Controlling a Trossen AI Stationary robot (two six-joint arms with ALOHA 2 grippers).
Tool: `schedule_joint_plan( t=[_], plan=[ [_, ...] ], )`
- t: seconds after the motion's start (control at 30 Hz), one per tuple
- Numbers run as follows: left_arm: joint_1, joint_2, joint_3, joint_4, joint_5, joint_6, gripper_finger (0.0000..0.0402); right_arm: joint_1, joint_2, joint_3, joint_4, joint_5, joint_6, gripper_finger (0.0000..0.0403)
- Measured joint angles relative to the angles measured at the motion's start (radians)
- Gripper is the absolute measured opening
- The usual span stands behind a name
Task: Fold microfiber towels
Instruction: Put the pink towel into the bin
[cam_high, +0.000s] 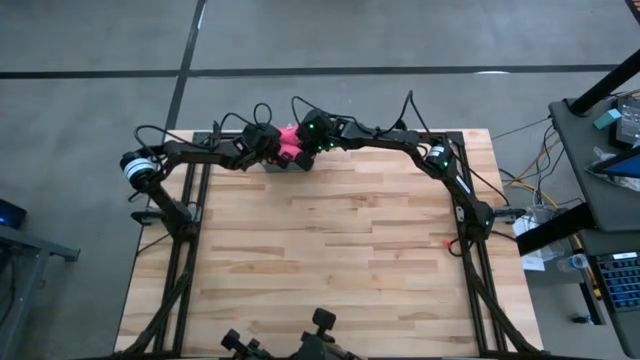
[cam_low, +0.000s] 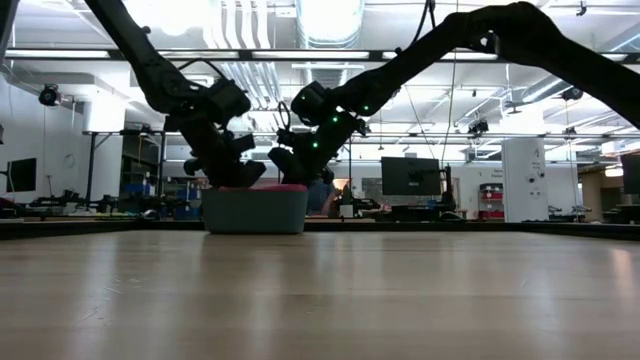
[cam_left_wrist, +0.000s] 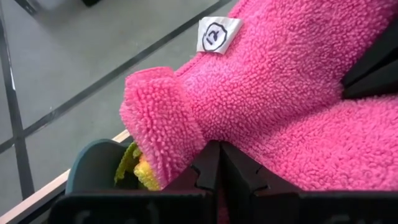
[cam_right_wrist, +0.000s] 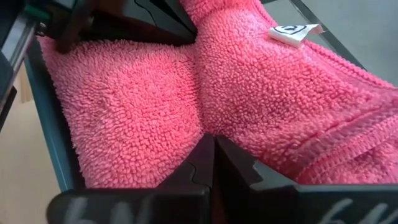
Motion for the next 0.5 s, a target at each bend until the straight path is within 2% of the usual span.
schedule_joint_plan(
  t=[0.5],
  plan=[
    [-0.003, 0.003, -0.004, -0.008, 0.000, -0.004, 0.0000, 0.000, 0.000, -0.020, 0.000, -0.001, -0.006, 0.0009]
  ],
)
